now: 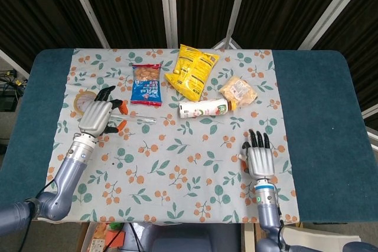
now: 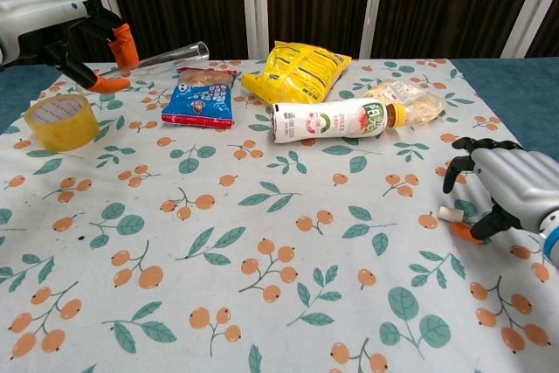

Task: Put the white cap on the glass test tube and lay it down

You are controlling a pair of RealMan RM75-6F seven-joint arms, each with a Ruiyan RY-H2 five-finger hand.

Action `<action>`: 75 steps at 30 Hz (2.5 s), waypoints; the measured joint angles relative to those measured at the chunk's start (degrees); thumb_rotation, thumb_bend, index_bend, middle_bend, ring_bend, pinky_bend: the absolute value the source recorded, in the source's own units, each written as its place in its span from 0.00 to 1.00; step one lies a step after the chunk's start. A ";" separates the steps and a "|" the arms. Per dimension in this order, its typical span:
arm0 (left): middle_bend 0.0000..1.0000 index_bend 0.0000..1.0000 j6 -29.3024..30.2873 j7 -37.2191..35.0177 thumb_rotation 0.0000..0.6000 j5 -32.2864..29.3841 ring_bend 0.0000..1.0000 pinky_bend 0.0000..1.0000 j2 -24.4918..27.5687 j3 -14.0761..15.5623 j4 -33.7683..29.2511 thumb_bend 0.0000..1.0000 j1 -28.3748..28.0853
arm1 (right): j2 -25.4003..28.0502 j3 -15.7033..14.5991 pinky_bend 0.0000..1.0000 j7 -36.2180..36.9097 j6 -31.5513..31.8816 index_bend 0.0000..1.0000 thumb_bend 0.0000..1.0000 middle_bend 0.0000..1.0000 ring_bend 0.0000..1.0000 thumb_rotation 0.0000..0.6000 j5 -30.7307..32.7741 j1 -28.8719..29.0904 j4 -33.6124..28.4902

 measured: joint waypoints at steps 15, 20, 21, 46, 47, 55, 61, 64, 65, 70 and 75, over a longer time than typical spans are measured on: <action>0.46 0.70 0.02 0.23 1.00 0.04 0.05 0.00 -0.16 0.03 0.01 0.51 -0.17 | -0.38 1.12 0.00 0.00 -0.65 0.49 0.32 0.12 0.00 1.00 1.00 0.71 1.85; 0.45 0.70 0.12 0.40 1.00 0.04 0.05 0.00 -0.14 -0.02 -0.19 0.51 -0.22 | -0.41 1.03 0.00 0.21 -0.82 0.50 0.32 0.13 0.00 1.00 1.19 0.66 2.08; 0.45 0.70 0.14 0.46 1.00 0.04 0.05 0.00 -0.13 0.00 -0.22 0.51 -0.22 | -0.41 1.00 0.00 0.30 -0.86 0.50 0.32 0.13 0.00 1.00 1.20 0.66 2.17; 0.45 0.70 0.11 0.72 1.00 -0.16 0.05 0.00 -0.36 0.07 -0.24 0.51 -0.39 | 0.44 0.45 0.00 1.35 -1.29 0.55 0.47 0.14 0.00 1.00 0.59 0.75 1.71; 0.45 0.71 0.13 0.75 1.00 -0.15 0.05 0.00 -0.40 0.06 -0.26 0.51 -0.41 | 0.51 0.47 0.00 1.49 -1.24 0.55 0.47 0.14 0.00 1.00 0.40 0.78 1.62; 0.45 0.71 0.59 1.23 1.00 -0.59 0.05 0.00 -1.51 -0.22 -0.43 0.51 -0.68 | 2.26 1.39 0.00 4.22 -0.14 0.57 0.47 0.16 0.00 1.00 -3.31 1.67 0.41; 0.45 0.71 1.22 1.60 1.00 -1.47 0.05 0.00 -3.34 -0.65 -0.02 0.51 -0.95 | 4.74 4.09 0.00 6.79 1.12 0.57 0.47 0.16 0.00 1.00 -6.43 3.38 -0.19; 0.45 0.71 1.75 1.59 1.00 -2.11 0.05 0.00 -4.83 -1.14 0.56 0.51 -1.16 | 5.90 5.31 0.00 7.78 1.43 0.57 0.47 0.16 0.00 1.00 -7.49 4.33 -0.43; 0.45 0.71 1.90 1.57 1.00 -2.28 0.05 0.00 -5.26 -1.30 0.73 0.51 -1.23 | 6.21 5.65 0.00 7.94 1.50 0.57 0.47 0.16 0.00 1.00 -7.73 4.59 -0.53; 0.45 0.71 3.05 0.84 1.00 -3.49 0.06 0.00 -9.15 -2.66 2.23 0.51 -1.82 | 8.81 8.37 0.00 8.48 1.42 0.57 0.47 0.16 0.00 1.00 -8.96 6.81 -1.70; 0.45 0.71 4.89 0.64 1.00 -5.54 0.06 0.00 -13.68 -4.65 4.32 0.51 -2.58 | 11.19 9.60 0.00 8.36 0.76 0.57 0.47 0.16 0.00 1.00 -10.29 8.88 -2.58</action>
